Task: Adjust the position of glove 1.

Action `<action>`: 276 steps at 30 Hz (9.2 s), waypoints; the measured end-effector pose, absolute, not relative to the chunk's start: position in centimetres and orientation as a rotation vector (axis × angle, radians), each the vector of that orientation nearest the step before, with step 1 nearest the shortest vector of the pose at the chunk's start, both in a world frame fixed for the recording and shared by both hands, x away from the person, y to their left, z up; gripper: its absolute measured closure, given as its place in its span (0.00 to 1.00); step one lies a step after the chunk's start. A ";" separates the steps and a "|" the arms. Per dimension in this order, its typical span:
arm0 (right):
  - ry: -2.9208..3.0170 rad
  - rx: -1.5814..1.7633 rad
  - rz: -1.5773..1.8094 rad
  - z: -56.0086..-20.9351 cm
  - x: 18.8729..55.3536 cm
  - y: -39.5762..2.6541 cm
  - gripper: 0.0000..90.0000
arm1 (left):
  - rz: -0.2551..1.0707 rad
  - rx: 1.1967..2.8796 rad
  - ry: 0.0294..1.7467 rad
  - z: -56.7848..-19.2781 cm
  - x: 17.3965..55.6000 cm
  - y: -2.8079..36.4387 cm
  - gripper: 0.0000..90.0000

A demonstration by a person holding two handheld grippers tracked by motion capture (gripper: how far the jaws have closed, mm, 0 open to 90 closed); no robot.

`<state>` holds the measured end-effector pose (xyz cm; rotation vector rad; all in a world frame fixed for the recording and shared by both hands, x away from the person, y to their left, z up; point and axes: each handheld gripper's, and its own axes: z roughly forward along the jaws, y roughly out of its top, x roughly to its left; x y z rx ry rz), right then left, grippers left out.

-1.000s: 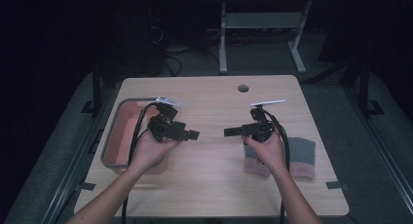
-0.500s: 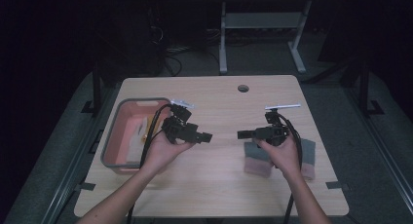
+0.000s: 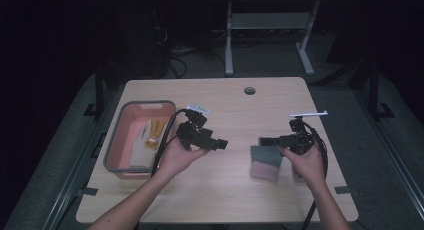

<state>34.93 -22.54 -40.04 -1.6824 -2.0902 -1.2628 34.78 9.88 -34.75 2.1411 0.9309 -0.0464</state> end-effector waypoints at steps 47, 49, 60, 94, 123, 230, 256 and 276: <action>-2.454 -1.923 -0.910 -42.5 31.2 -30.9 0.52 | -0.113 2.162 0.811 -37.5 32.9 3.3 0.25; -2.449 -1.948 -0.895 -42.7 31.3 -31.2 0.53 | -0.121 2.157 0.813 -37.7 32.8 3.2 0.25; -2.545 -1.962 -0.724 -44.4 31.8 -30.7 0.57 | -0.146 2.155 0.814 -38.9 32.5 3.1 0.25; -2.498 -2.053 -0.638 -43.4 32.3 -29.2 0.95 | -0.116 2.144 0.843 -39.2 32.6 4.1 0.26; -2.434 -1.922 -0.845 -39.3 33.3 -22.6 0.95 | -0.112 2.135 0.866 -39.4 32.6 4.8 0.26; -1.895 -1.913 -1.179 -47.2 31.3 -25.1 0.77 | -0.595 2.021 1.091 -46.9 36.2 0.0 0.74; -2.023 -1.809 -1.147 -45.5 32.0 -22.8 0.81 | -0.511 2.037 1.019 -44.8 35.9 2.4 0.76; -2.037 -1.788 -1.168 -44.7 32.4 -21.8 0.81 | -0.500 2.011 1.005 -44.0 36.0 3.7 0.77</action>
